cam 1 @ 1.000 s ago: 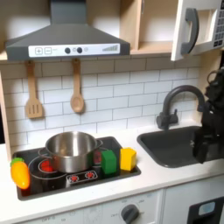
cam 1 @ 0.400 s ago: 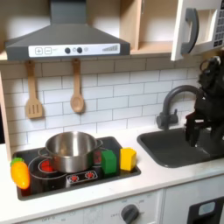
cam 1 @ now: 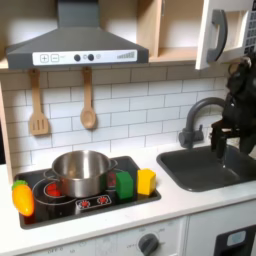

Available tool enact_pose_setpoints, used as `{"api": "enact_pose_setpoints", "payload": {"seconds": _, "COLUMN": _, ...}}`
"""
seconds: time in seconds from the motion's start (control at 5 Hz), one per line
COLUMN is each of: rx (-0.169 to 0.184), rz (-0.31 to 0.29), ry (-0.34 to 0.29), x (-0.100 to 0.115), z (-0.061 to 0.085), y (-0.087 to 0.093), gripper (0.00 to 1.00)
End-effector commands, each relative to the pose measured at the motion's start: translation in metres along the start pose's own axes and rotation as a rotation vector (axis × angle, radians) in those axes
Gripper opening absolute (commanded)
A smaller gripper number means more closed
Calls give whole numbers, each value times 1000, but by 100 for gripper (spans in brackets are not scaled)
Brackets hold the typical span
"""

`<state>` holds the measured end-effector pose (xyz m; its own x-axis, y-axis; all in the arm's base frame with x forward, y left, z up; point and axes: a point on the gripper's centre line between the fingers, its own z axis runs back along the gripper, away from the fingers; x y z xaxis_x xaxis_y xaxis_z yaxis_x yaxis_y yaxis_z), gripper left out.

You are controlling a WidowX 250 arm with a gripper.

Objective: Close microwave

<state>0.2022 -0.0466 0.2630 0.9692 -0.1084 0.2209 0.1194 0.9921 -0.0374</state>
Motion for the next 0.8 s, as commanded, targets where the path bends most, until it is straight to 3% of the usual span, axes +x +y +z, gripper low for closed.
{"api": "enact_pose_setpoints", "payload": {"seconds": 0.0, "rx": -21, "rz": -13, "ry": -38, "x": 19, "z": 6, "y": -2, "gripper": 100}}
{"api": "enact_pose_setpoints", "payload": {"seconds": 0.6, "rx": -43, "rz": -42, "ry": -60, "x": 48, "z": 9, "y": -5, "gripper": 100}}
